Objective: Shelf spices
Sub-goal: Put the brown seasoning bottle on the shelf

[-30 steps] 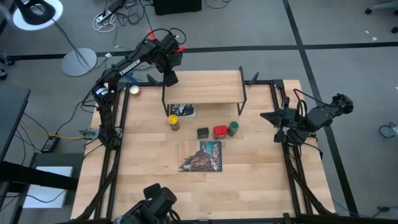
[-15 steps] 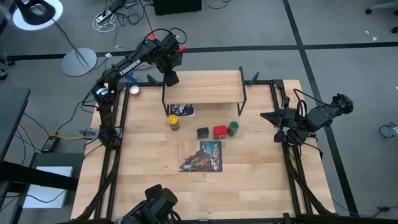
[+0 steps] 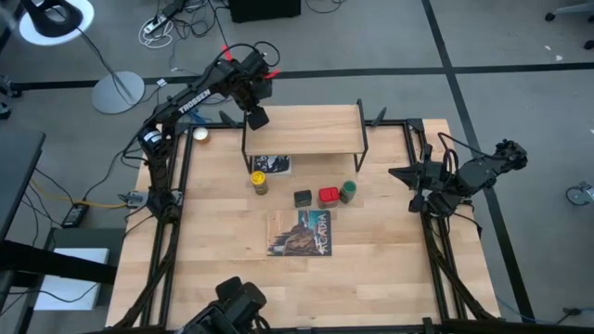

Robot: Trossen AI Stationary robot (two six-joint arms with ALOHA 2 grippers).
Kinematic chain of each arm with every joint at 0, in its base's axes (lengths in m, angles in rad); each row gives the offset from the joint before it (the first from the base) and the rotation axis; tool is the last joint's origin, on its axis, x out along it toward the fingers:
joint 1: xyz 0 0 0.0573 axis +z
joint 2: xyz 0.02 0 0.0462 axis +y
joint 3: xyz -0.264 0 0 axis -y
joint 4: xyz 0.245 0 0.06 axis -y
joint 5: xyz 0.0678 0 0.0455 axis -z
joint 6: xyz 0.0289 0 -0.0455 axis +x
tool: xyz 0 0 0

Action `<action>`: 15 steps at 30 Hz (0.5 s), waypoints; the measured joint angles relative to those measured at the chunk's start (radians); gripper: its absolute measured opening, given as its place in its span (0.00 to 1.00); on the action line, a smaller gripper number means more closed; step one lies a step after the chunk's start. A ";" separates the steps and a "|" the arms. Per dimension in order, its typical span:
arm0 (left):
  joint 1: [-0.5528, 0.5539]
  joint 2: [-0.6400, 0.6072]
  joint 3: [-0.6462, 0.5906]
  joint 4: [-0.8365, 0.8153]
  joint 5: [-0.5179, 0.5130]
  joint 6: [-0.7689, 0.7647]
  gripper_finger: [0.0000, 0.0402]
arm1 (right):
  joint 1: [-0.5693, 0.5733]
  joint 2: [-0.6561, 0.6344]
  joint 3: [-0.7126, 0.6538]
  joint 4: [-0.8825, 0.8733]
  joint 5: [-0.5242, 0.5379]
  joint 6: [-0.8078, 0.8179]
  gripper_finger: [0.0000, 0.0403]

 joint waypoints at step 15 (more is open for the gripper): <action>0.000 0.000 0.058 0.008 -0.014 -0.009 0.64 | 0.000 0.000 0.000 0.003 0.000 0.000 0.01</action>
